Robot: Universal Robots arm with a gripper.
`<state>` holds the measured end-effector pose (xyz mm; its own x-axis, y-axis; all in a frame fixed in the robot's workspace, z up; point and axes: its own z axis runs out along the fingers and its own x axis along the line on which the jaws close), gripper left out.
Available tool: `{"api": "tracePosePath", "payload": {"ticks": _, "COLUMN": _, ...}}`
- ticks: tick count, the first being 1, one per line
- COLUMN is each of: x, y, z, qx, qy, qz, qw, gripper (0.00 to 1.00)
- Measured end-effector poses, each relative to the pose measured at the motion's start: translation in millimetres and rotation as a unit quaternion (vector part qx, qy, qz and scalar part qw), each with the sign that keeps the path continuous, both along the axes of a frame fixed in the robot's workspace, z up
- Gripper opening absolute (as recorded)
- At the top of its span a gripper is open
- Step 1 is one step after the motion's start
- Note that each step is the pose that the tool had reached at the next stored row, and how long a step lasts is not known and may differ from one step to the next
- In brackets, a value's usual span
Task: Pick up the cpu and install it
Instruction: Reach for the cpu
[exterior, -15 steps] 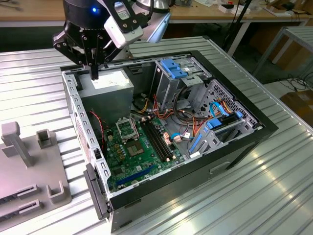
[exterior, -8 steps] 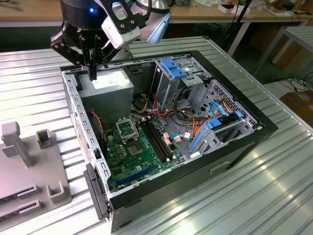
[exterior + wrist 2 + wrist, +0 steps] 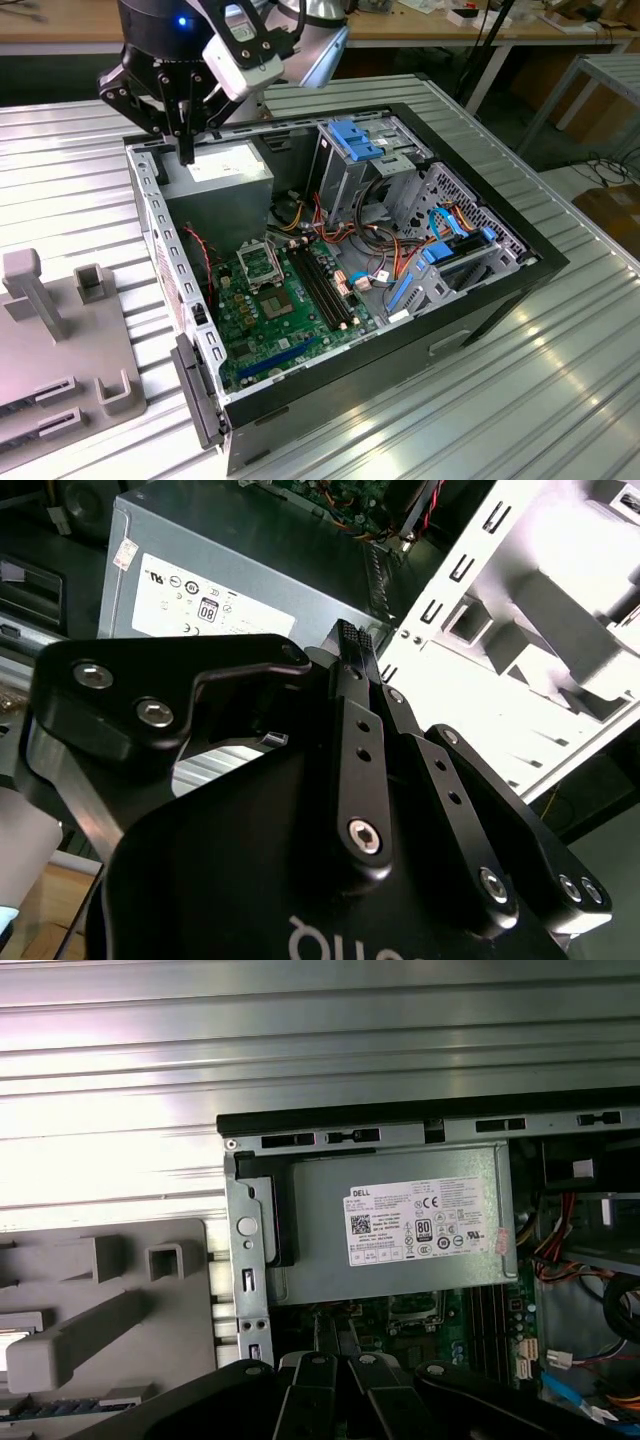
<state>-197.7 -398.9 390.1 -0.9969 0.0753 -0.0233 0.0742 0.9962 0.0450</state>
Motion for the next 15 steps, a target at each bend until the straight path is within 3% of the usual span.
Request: {"api": "tracePosePath", "payload": {"ticks": 15, "x": -10.1, "y": 0.0, "z": -1.1, "qx": 0.0, "qy": 0.0, "qz": 0.0, "qw": 1.0, "gripper": 0.11}}
